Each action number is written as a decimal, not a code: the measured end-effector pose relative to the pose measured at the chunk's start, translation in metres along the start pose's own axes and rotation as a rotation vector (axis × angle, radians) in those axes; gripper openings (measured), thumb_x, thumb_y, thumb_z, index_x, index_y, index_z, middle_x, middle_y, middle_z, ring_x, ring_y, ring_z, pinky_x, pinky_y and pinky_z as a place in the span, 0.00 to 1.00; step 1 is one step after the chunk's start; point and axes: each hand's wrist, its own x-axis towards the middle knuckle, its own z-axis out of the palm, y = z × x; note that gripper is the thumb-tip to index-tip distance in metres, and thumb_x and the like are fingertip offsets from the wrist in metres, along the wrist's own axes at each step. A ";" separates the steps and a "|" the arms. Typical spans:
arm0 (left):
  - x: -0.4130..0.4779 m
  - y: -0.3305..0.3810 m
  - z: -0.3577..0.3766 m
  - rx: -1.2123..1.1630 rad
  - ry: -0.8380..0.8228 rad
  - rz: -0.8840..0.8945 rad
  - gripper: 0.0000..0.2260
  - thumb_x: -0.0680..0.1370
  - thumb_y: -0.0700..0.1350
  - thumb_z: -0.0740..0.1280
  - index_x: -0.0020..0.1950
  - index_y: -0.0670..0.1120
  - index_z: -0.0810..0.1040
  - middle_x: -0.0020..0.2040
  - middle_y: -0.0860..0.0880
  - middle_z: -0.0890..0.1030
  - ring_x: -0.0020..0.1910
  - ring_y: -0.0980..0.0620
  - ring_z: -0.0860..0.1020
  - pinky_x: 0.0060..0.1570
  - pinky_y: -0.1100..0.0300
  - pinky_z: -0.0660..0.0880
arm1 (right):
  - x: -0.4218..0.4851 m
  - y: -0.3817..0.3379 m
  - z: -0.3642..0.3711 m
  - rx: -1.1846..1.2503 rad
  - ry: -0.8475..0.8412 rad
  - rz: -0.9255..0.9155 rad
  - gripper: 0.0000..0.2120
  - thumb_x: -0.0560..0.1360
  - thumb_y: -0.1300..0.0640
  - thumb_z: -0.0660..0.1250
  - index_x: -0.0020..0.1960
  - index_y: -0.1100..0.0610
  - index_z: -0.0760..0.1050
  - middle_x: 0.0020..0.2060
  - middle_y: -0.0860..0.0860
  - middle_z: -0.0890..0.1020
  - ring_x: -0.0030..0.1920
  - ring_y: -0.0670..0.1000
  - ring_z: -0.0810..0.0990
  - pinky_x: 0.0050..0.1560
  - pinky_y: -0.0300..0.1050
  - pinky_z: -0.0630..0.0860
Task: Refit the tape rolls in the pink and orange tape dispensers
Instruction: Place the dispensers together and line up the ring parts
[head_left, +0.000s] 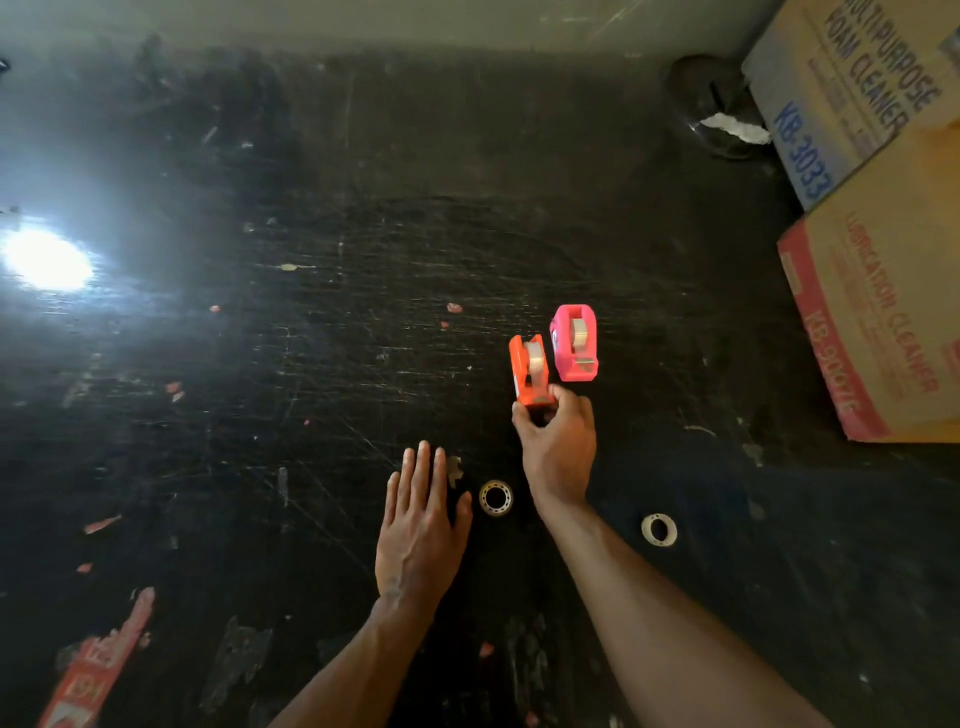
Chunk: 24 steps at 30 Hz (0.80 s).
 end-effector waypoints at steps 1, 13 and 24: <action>0.000 0.000 0.001 0.008 -0.001 -0.002 0.29 0.84 0.59 0.51 0.83 0.46 0.57 0.84 0.44 0.56 0.83 0.47 0.52 0.80 0.50 0.51 | 0.007 -0.004 0.006 0.006 0.005 -0.011 0.22 0.75 0.51 0.76 0.66 0.57 0.77 0.58 0.53 0.79 0.53 0.47 0.79 0.48 0.35 0.71; -0.001 -0.002 0.005 0.037 0.034 -0.004 0.30 0.83 0.59 0.52 0.81 0.45 0.63 0.82 0.44 0.61 0.82 0.46 0.59 0.78 0.48 0.57 | 0.040 -0.011 0.044 -0.021 0.020 -0.025 0.24 0.74 0.51 0.77 0.66 0.59 0.77 0.59 0.56 0.81 0.58 0.52 0.81 0.53 0.37 0.73; 0.000 0.000 -0.004 -0.048 -0.004 -0.016 0.30 0.83 0.58 0.56 0.83 0.46 0.60 0.83 0.44 0.59 0.83 0.47 0.54 0.80 0.50 0.53 | 0.007 0.004 0.020 -0.048 -0.081 -0.004 0.33 0.74 0.45 0.76 0.73 0.57 0.71 0.65 0.54 0.79 0.65 0.51 0.77 0.55 0.37 0.71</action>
